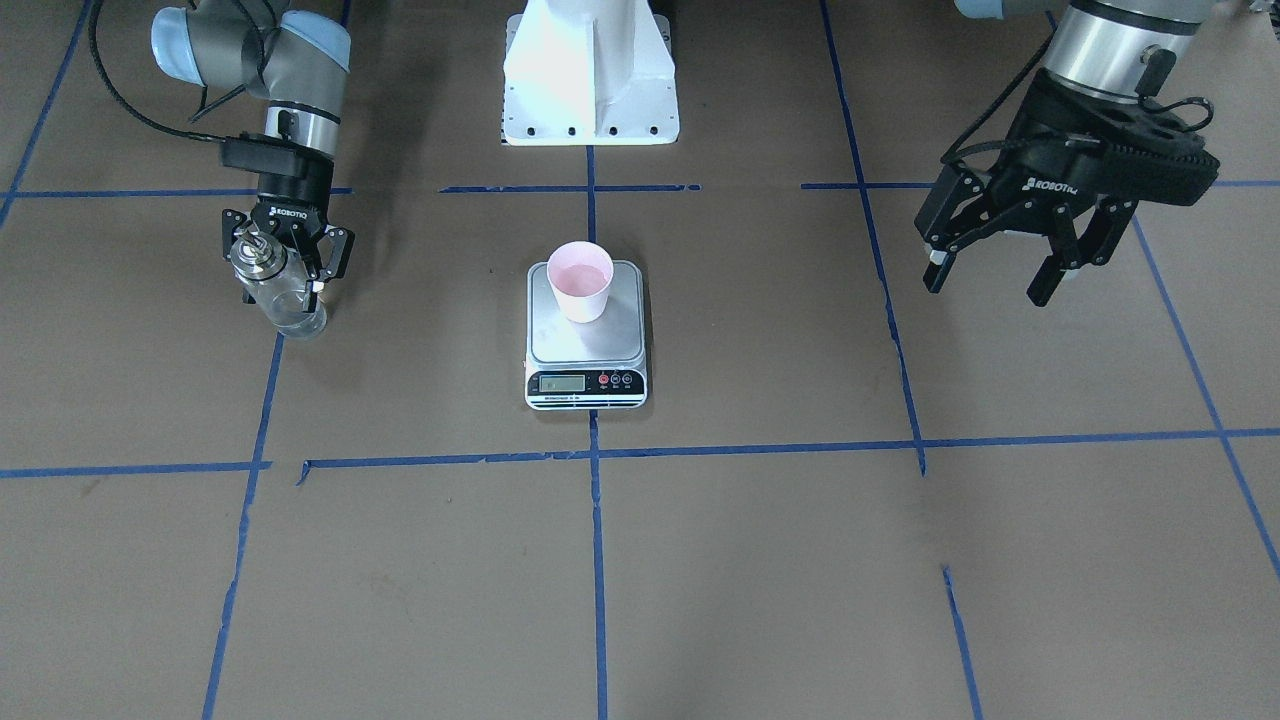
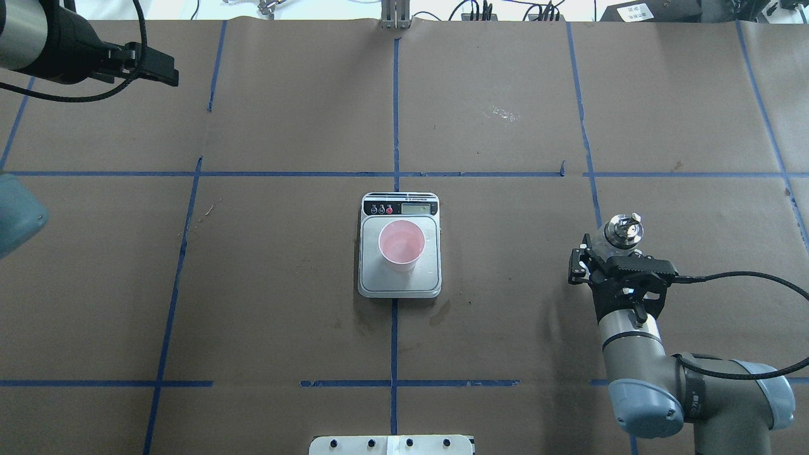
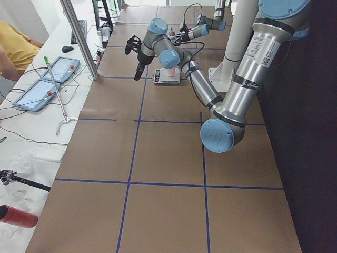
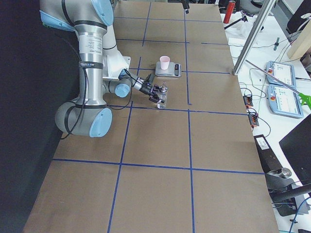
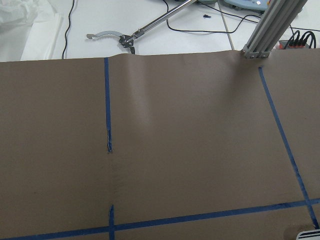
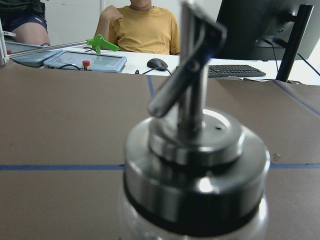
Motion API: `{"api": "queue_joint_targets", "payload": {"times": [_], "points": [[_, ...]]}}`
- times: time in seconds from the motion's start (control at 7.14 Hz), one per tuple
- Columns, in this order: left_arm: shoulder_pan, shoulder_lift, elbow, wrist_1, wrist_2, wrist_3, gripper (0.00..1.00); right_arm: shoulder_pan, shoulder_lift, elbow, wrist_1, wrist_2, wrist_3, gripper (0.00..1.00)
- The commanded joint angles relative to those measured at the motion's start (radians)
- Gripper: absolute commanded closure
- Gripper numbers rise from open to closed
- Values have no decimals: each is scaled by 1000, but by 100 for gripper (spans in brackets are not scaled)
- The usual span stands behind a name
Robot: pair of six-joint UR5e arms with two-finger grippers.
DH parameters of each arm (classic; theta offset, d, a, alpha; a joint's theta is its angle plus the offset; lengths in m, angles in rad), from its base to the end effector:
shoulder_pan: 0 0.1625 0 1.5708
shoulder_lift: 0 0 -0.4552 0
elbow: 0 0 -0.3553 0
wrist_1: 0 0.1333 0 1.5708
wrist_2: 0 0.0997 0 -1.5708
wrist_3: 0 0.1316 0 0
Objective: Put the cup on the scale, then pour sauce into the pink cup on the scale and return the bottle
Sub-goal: 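Lower the bottle to its spot on the table with the right gripper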
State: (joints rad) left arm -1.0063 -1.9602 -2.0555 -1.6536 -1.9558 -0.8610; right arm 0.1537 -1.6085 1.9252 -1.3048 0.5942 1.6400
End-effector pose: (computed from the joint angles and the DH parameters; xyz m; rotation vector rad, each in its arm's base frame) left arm 0.2276 -0.5162 0.2999 0.4820 0.8853 -0.0868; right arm -0.4019 -0.3075 0.5134 0.9768 -0.4982 0.4845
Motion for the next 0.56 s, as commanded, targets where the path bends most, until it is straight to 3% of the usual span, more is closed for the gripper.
{"api": "queue_joint_targets", "payload": {"times": [0.0, 0.42], "points": [[0, 0, 0, 0, 0, -1, 0, -8, -1, 1, 1, -4, 0, 0], [0, 0, 0, 0, 3, -1, 0, -49, -11, 11, 2, -16, 9, 0]]}}
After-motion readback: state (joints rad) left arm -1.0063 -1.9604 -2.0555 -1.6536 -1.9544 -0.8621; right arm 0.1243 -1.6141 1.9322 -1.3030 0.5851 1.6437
